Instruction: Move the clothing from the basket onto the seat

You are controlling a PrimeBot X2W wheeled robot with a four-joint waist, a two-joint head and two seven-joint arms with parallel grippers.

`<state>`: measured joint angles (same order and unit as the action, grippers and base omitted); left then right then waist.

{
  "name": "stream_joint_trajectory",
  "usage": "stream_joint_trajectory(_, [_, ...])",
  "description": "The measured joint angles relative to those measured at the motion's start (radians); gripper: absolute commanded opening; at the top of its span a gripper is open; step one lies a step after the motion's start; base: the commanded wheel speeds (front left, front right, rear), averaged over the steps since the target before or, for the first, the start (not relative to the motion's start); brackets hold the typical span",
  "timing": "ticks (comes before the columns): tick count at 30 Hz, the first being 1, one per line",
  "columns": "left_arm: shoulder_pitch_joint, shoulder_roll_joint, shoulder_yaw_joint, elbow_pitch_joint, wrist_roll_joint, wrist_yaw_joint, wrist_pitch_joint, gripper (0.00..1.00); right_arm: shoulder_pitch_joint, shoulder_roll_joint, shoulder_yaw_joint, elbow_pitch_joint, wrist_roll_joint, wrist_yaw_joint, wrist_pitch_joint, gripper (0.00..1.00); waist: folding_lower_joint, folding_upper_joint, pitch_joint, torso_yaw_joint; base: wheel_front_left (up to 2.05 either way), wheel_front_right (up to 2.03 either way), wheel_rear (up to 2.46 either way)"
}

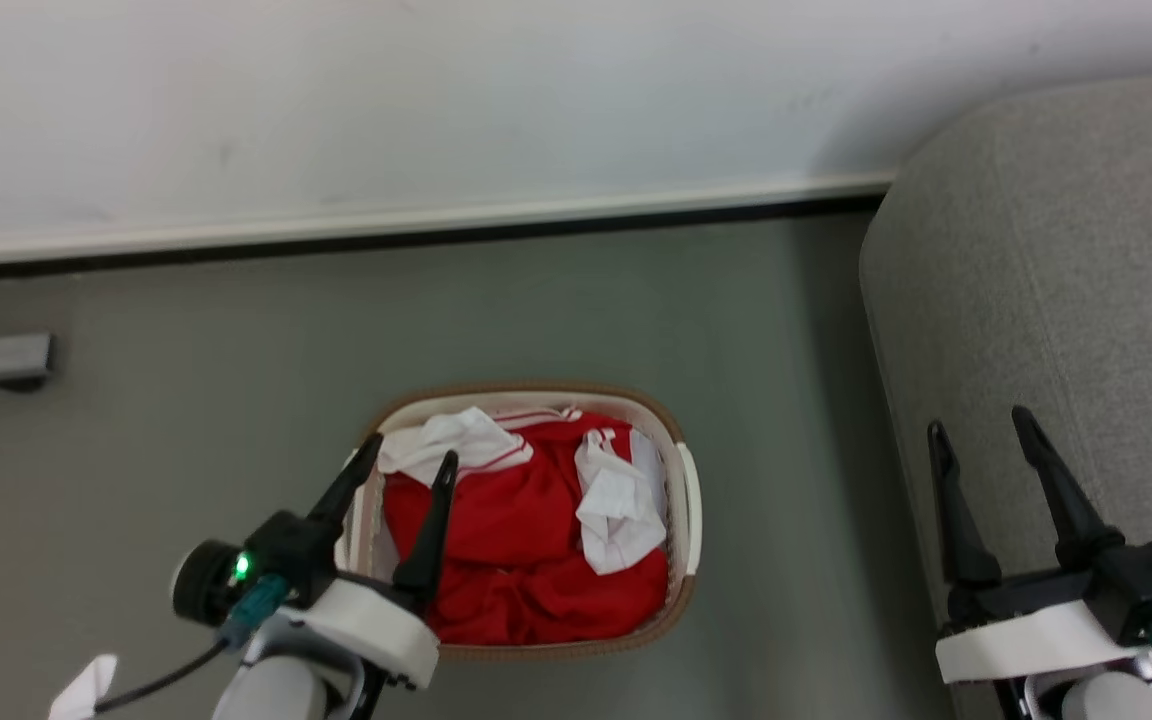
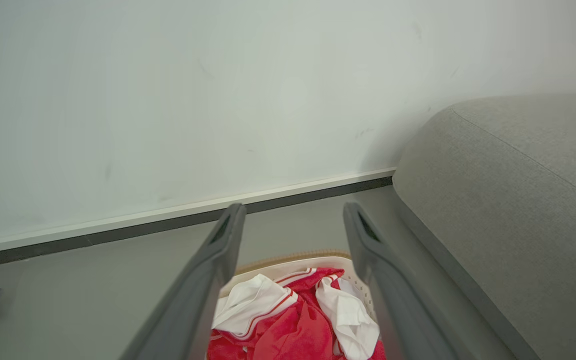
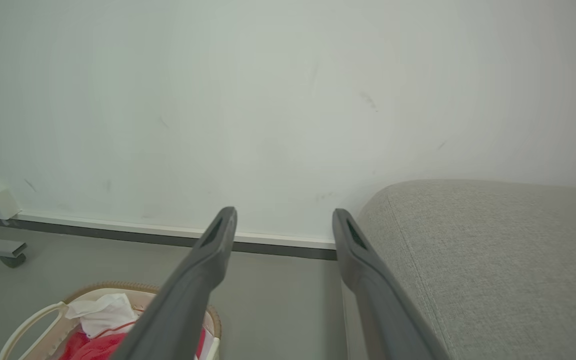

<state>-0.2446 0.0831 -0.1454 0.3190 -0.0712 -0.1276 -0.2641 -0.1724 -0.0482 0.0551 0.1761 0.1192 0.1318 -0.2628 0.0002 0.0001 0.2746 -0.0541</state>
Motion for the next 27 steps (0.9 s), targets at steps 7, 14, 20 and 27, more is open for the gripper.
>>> stream_joint_trajectory(7, [-0.221, 0.074, -0.154, 0.157, -0.009, -0.004, 0.000, 1.00, -0.102, -0.001, 0.014, -0.069, 0.005, 0.000, -0.001, 1.00, 0.0002, 0.0000, 0.201, -0.034, 0.00, 0.00, 0.00])
stream_joint_trajectory(14, [-0.408, 0.126, -0.282, 0.399, -0.018, -0.004, 0.000, 1.00, -0.142, -0.001, 0.020, -0.129, 0.008, 0.000, -0.002, 1.00, 0.0003, 0.0000, 0.378, -0.076, 0.00, 0.00, 0.00])
stream_joint_trajectory(20, [-0.564, 0.165, -0.351, 0.559, -0.017, -0.004, 0.002, 1.00, -0.162, -0.002, 0.015, -0.182, 0.014, 0.000, -0.002, 1.00, 0.0002, 0.0000, 0.495, -0.109, 0.00, 0.00, 0.00])
stream_joint_trajectory(27, [-0.674, 0.173, -0.414, 0.686, -0.046, -0.004, 0.020, 1.00, -0.175, -0.001, 0.023, -0.214, 0.018, 0.000, -0.001, 1.00, 0.0001, -0.0001, 0.597, -0.135, 0.00, 0.00, 0.00])
